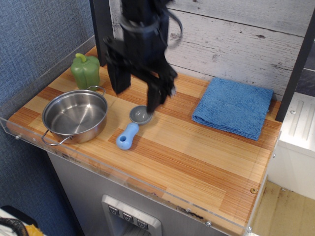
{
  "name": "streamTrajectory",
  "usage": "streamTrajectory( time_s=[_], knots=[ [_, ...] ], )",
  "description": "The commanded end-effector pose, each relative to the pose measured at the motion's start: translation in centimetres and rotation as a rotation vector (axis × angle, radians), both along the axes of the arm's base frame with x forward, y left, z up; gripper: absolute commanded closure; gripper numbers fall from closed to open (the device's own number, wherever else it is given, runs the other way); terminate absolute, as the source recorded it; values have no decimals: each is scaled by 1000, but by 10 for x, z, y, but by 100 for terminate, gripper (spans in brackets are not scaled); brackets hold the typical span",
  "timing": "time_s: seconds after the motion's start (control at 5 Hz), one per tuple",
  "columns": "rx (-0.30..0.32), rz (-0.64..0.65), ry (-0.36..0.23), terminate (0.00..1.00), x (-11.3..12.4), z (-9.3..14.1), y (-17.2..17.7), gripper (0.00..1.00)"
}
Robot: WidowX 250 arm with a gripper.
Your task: Move blue spoon to the right directly under blue cloth.
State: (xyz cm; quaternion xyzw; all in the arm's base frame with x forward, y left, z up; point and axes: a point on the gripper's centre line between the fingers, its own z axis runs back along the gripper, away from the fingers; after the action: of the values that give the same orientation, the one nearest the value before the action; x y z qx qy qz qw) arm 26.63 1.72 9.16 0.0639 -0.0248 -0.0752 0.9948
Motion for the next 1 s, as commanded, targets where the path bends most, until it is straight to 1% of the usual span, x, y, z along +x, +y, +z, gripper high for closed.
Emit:
streamTrajectory(
  time_s=[0.0,0.2,0.4,0.6,0.8],
  knots=[
    [68,96,74,0,6,-26,-3,0],
    [-14,103,18,0,4,-35,5,0],
    [-100,88,-87,0,-2,-35,13,0],
    [-152,66,-142,0,-4,-39,17,0],
    [-147,74,-144,0,-3,-41,19,0]
  ],
)
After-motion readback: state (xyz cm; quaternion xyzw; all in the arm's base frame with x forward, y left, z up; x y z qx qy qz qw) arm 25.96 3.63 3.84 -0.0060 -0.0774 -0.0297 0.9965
